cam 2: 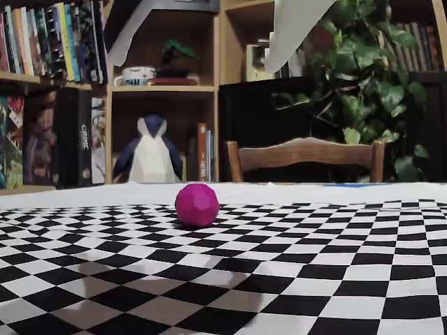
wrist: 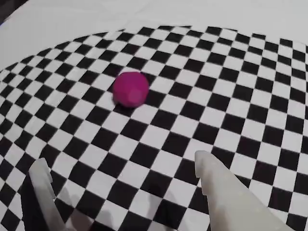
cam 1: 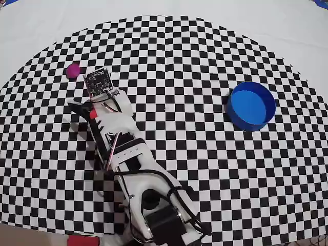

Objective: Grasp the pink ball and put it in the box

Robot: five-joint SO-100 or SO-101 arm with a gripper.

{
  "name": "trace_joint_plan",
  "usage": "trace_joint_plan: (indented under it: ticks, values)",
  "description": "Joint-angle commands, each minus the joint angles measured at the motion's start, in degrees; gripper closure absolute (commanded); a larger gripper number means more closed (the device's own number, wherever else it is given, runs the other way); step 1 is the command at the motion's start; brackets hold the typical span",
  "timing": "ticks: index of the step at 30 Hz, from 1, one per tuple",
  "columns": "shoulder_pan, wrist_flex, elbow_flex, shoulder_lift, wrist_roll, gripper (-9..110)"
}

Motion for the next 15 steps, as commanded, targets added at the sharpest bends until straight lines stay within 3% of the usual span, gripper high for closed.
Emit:
trace_joint_plan:
  ticks: [1,15]
  values:
    - [0.5,-0.5,-3.3,-1.3,-0.4,65]
    - [0.7,-0.5,-10.5,-11.0,-0.4,65]
